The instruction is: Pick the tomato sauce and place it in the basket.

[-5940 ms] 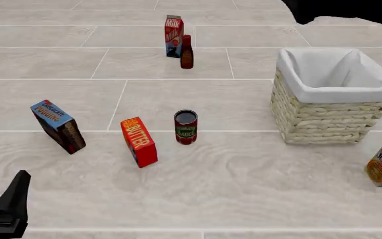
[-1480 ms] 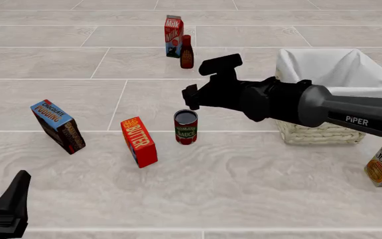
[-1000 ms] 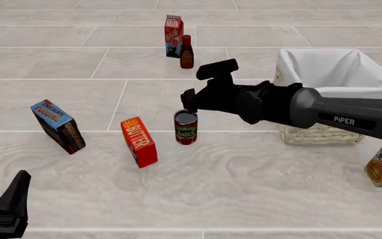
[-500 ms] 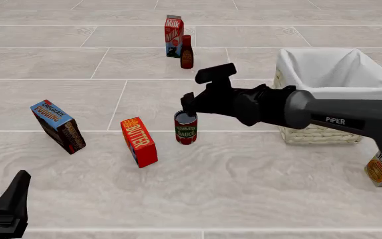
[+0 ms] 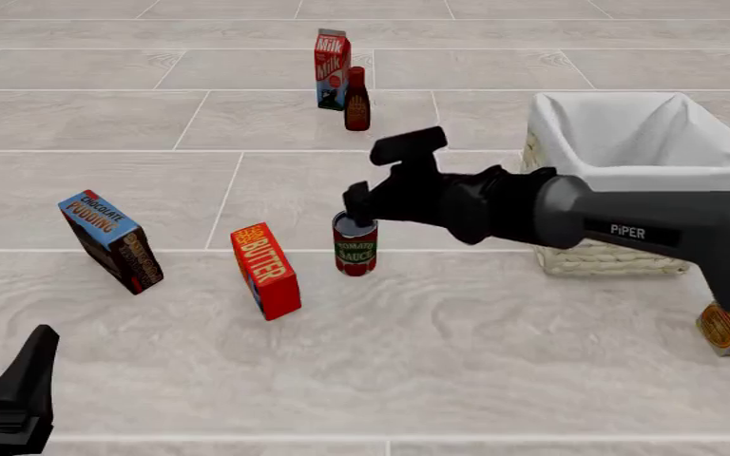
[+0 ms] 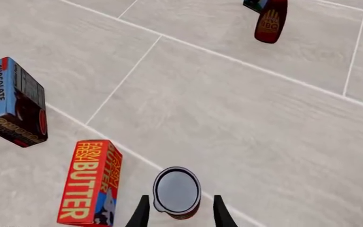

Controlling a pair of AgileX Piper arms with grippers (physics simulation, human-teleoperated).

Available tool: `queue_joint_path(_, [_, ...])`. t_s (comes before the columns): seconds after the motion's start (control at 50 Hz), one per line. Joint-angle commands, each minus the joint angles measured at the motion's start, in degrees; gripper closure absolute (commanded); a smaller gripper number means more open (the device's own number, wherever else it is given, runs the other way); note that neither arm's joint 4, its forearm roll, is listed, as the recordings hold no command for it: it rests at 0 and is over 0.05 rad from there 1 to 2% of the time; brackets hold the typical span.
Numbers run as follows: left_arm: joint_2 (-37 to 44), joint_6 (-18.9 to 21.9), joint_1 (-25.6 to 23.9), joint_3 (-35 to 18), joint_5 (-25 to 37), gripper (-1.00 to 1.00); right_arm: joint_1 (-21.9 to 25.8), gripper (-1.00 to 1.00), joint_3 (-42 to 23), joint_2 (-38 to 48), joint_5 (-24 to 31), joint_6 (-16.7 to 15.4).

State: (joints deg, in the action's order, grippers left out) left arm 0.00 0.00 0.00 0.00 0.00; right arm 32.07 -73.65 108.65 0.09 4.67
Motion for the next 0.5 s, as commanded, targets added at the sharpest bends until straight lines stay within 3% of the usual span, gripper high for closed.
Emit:
queue_joint_path(0.02, [0.0,0.0,0.0,0.0,0.0,-1.0,0.5,-1.0,-0.2,0.8,-0.2,0.0])
queue_joint_path(0.5, [0.0,0.0,0.0,0.0,0.0,-1.0,0.2,-1.0,-0.5,2.0,-0.6,0.4])
